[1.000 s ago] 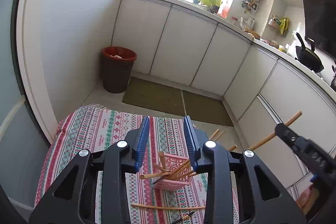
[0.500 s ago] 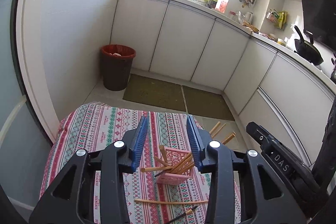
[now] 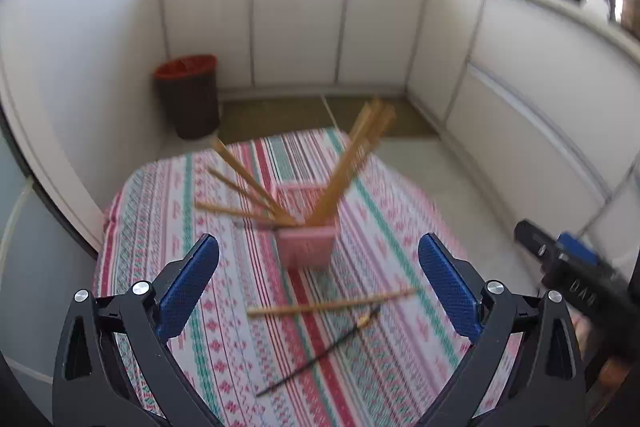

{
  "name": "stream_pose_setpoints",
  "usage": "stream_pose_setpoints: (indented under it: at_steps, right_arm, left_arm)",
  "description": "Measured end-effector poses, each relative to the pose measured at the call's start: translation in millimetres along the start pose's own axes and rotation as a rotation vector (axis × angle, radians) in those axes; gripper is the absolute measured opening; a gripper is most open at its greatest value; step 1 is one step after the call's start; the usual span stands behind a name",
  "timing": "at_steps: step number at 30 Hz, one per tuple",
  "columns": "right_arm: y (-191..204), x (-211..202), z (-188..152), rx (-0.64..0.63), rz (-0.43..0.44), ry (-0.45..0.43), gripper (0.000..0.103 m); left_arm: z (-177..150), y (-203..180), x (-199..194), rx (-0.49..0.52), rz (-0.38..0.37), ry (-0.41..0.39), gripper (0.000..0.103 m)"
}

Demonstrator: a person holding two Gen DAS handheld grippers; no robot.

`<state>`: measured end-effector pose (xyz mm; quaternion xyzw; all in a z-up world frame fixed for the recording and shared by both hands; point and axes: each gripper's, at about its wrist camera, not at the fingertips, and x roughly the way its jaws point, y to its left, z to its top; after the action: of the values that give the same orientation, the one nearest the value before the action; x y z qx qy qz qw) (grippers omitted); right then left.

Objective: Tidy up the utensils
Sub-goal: 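Open both tools and pull them back from the basket, then grasp a wooden chopstick with the left tool while the right tool reaches the black stick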

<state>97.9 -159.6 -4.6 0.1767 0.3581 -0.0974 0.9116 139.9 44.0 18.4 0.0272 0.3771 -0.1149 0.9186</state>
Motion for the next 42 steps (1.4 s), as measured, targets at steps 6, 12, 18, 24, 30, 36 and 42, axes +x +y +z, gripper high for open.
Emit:
stream_pose_setpoints:
  at_steps: [6,12,18,24,30,36,42]
  right_arm:
    - [-65,13,-22,0.190,-0.075,0.134,0.096]
    - [-102,23,-42,0.356,-0.088,0.265,0.096]
    - [-114,42,-50,0.381,-0.091,0.358,0.096]
    - [-116,68,-60,0.447,-0.037,0.491,0.096]
    - [-101,83,-63,0.421,-0.008,0.540,0.096]
    - [-93,91,-65,0.396,-0.024,0.556,0.096]
    - [-75,95,-67,0.348,-0.049,0.556,0.096]
  left_arm:
    - [-46,-49,62,0.230,-0.036,0.243,0.096]
    - [-77,-91,120,0.409,-0.076,0.395,0.096]
    - [-72,-104,175,0.425,-0.107,0.467,0.095]
    - [-61,-122,214,0.509,-0.149,0.525,0.064]
    - [-52,-123,220,0.576,-0.228,0.588,0.018]
    - [-61,-114,205,0.568,-0.200,0.511,0.007]
    - [-58,-89,151,0.507,-0.154,0.362,0.005]
